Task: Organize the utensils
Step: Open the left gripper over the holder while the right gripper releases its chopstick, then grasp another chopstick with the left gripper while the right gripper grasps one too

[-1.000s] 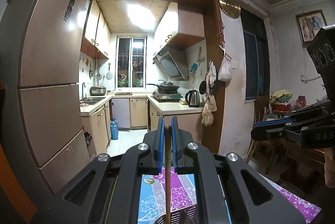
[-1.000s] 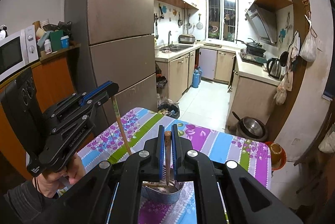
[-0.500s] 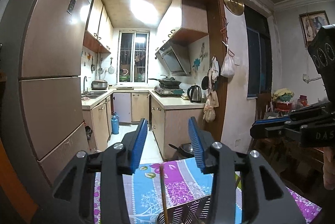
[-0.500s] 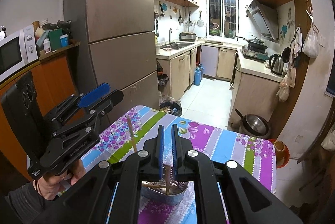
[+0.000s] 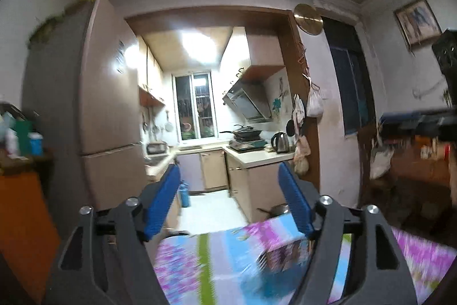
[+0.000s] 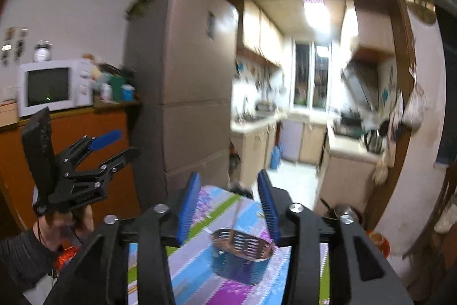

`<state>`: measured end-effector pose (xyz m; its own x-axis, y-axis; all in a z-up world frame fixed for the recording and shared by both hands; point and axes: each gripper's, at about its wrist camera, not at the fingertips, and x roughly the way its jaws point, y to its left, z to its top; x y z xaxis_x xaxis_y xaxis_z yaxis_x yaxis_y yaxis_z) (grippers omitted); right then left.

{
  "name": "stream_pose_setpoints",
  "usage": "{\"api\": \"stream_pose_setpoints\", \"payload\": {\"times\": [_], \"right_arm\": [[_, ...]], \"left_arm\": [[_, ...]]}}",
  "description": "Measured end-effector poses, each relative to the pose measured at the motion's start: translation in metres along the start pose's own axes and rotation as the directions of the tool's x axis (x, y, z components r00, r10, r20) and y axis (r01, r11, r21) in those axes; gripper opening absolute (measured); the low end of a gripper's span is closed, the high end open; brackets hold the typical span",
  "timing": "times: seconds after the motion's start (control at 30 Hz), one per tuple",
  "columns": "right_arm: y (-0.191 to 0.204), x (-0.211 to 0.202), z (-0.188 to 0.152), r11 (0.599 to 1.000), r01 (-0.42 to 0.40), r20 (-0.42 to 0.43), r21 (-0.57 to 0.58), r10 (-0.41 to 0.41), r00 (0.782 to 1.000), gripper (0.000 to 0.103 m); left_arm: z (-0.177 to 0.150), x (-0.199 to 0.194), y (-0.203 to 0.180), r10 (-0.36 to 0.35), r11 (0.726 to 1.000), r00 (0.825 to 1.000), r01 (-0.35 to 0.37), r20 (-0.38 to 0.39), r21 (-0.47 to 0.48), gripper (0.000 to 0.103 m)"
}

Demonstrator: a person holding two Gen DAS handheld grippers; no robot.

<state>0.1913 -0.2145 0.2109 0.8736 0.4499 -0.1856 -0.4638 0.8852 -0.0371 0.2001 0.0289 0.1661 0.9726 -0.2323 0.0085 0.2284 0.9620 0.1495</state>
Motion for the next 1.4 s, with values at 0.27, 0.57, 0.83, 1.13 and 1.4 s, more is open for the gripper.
{"api": "stream_pose_setpoints", "payload": {"times": [0.27,0.57,0.83,1.13,1.4], "right_arm": [[0.103,-0.053,-0.156,0.998,-0.060,-0.064,0.003,0.060,0.996,0.048],[0.154,-0.050,-0.276,0.994,-0.006,-0.228,0.106,0.030,0.973,0.048],[0.188,-0.020,-0.323,0.994,-0.009,-0.312,0.111,0.044,0.949,0.023],[0.204,0.027,-0.341,0.994,-0.001,-0.354,0.106,0.039,0.934,0.018],[0.186,0.022,-0.342,0.994,0.057,-0.365,0.093,-0.019,0.931,0.012]], "left_arm": [[-0.132,-0.121,0.022,0.027,0.999,0.967,-0.022,-0.254,0.023,0.072],[-0.277,-0.160,-0.019,-0.096,0.993,0.863,0.048,-0.496,-0.108,0.057],[-0.302,-0.162,-0.025,-0.070,0.995,0.871,0.029,-0.486,-0.092,0.033],[-0.315,-0.170,-0.027,-0.095,0.994,0.866,0.054,-0.492,-0.097,0.033],[-0.316,-0.167,-0.025,-0.109,0.992,0.869,0.061,-0.482,-0.114,0.033]]}}
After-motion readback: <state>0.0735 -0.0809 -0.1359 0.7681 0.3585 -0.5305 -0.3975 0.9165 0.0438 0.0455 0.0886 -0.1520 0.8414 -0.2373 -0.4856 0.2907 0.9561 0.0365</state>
